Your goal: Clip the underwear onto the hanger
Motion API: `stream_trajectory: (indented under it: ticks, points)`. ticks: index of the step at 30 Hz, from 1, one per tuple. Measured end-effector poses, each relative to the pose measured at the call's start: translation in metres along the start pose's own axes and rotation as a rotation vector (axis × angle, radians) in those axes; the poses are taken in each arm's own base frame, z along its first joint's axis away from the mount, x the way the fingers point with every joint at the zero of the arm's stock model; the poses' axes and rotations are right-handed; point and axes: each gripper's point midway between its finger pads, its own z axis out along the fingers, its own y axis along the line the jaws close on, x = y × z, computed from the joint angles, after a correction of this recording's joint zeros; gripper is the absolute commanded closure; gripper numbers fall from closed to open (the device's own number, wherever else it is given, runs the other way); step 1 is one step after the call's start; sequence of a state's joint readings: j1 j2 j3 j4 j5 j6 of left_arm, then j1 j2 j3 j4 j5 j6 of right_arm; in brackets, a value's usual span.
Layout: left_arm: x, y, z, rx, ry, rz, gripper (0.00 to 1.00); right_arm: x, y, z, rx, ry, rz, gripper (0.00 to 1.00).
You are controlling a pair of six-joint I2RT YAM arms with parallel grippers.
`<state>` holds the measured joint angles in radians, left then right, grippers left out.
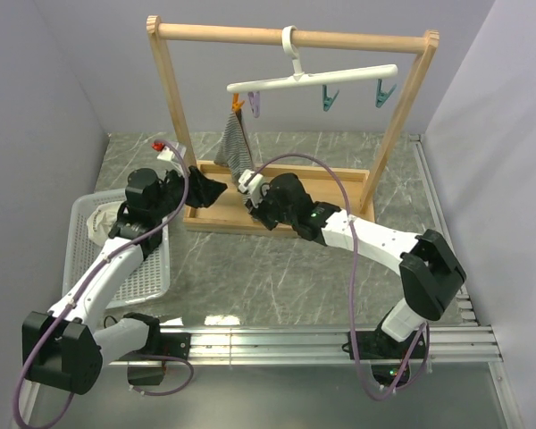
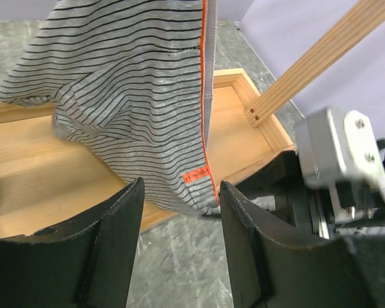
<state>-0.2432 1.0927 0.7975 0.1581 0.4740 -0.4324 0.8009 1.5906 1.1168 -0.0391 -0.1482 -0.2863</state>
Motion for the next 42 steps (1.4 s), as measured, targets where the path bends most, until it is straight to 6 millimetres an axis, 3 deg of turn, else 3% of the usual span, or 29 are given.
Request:
stream_trajectory:
  ticks: [3,6,17,23,30,34,37,42]
  points:
    - [-0.001,0.006,-0.002,-0.016,0.0,0.006,0.43,0.0,0.012,0.008,-0.048,0.016,-0.019,0.57]
    - [-0.003,0.011,-0.002,-0.025,-0.004,0.018,0.43,0.008,0.02,0.013,-0.076,0.049,-0.027,0.52]
    - [-0.012,0.023,0.001,-0.012,-0.003,0.018,0.43,0.011,0.02,0.003,-0.084,0.069,-0.029,0.45]
    - [-0.013,0.018,-0.001,0.035,0.003,0.051,0.39,-0.02,0.006,-0.03,-0.047,-0.028,-0.008,0.37]
    - [-0.02,0.005,-0.005,0.12,-0.009,0.171,0.38,-0.055,-0.023,-0.092,0.035,-0.213,0.087,0.37]
    - [-0.044,-0.014,-0.006,0.192,-0.062,0.272,0.43,-0.075,-0.033,-0.127,0.083,-0.346,0.151,0.37]
    - [-0.076,-0.032,-0.003,0.232,-0.136,0.338,0.46,-0.097,-0.04,-0.147,0.115,-0.459,0.194,0.39]
    - [-0.13,-0.062,0.013,0.283,-0.243,0.37,0.5,-0.133,-0.056,-0.162,0.169,-0.624,0.284,0.39]
